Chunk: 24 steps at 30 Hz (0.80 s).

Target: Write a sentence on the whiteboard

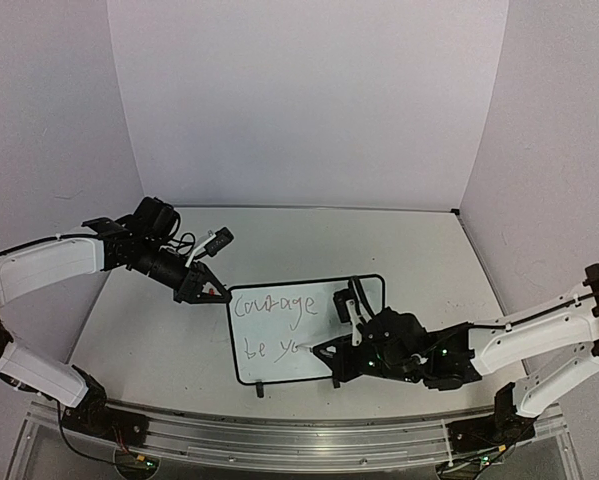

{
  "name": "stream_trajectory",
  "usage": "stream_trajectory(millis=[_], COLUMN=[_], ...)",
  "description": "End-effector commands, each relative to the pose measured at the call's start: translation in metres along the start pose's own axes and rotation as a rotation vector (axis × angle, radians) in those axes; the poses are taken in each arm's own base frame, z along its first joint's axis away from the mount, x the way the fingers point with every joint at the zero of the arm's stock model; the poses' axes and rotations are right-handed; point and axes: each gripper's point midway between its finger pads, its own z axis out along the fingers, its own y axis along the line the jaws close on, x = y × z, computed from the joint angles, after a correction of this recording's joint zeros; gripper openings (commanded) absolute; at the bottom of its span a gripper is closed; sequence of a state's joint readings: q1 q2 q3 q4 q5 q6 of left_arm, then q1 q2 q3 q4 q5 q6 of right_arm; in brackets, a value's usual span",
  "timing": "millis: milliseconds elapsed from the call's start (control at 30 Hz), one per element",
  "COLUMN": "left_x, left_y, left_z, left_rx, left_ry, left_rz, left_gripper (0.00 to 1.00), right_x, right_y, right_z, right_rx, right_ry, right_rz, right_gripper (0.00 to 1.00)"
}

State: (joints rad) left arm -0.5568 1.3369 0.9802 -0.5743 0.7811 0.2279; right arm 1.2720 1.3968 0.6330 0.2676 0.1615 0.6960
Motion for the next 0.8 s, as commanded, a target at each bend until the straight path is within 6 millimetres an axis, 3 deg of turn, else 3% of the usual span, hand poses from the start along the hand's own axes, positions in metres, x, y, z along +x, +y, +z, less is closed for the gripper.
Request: stream_trajectory(millis=[0,233,500,767], left_x=[0.009,0.008,0.009,0.009], left_y=[0.009,0.008,0.009,0.009], left_z=[0.008,0.008,0.009,0.009], left_rx=[-0.042,-0.04,-0.038,-0.04], left_ry=[0.051,0.051,0.052,0.054], left_rz=[-0.002,-0.002,-0.004,-0.006], left_gripper=[0.0,0.0,0.0,0.0], right_x=[-0.03,-0.027,-0.029,-0.021], right_y=[0.01,0.016,0.011,0.002], right_z=[-0.002,-0.001,-0.021,-0.009], right_rx=[0.004,-0.026,-0.057,-0.011], right_ry=[-0.086,-0.064,-0.094,-0.075], right_rz=[-0.011,-0.014,0.019,0.015], right_gripper=[0.0,0.0,0.0,0.0])
